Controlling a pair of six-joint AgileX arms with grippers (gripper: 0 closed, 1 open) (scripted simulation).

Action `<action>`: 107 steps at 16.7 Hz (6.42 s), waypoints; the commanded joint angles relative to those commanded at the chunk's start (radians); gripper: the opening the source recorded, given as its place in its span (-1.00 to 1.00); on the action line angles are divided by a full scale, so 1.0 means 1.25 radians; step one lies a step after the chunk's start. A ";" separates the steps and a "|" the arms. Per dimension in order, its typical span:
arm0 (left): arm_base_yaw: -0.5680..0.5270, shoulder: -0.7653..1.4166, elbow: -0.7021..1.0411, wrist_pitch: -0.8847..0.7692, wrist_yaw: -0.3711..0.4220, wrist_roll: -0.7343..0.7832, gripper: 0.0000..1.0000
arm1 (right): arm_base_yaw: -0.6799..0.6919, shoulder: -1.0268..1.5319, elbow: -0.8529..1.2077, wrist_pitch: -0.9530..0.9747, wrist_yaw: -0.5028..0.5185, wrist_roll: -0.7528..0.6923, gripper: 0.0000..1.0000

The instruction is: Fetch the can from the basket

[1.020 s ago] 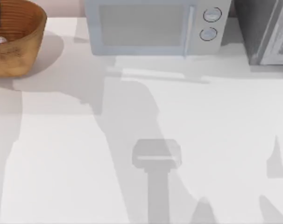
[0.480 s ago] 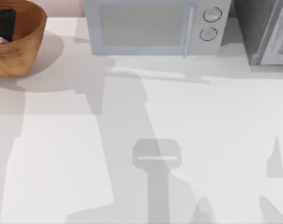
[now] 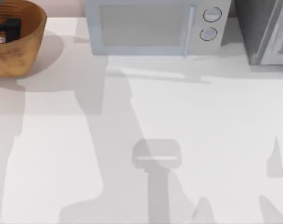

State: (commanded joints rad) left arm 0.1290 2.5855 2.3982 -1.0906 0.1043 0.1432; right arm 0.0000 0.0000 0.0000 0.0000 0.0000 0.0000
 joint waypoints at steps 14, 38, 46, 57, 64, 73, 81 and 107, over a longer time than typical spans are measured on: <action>-0.005 0.045 -0.006 0.052 -0.001 -0.005 0.25 | 0.000 0.000 0.000 0.000 0.000 0.000 1.00; -0.013 -0.133 -0.162 0.105 -0.007 -0.009 -1.00 | 0.000 0.000 0.000 0.000 0.000 0.000 1.00; -0.042 -0.778 -0.719 0.351 -0.032 -0.040 -1.00 | 0.000 0.000 0.000 0.000 0.000 0.000 1.00; -0.088 -1.804 -1.663 0.748 -0.072 -0.095 -1.00 | 0.000 0.000 0.000 0.000 0.000 0.000 1.00; -0.103 -2.065 -1.915 0.871 -0.083 -0.114 -1.00 | 0.000 0.000 0.000 0.000 0.000 0.000 1.00; -0.105 -2.024 -1.916 0.876 -0.064 -0.116 -1.00 | 0.000 0.000 0.000 0.000 0.000 0.000 1.00; -0.129 -1.701 -1.805 1.010 0.118 -0.115 -1.00 | 0.000 0.000 0.000 0.000 0.000 0.000 1.00; -0.210 -0.145 -1.049 1.860 1.046 -0.048 -1.00 | 0.000 0.000 0.000 0.000 0.000 0.000 1.00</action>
State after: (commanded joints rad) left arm -0.1331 2.4038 1.0874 1.2345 1.4113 0.0835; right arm 0.0000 0.0000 0.0000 0.0000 0.0000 0.0000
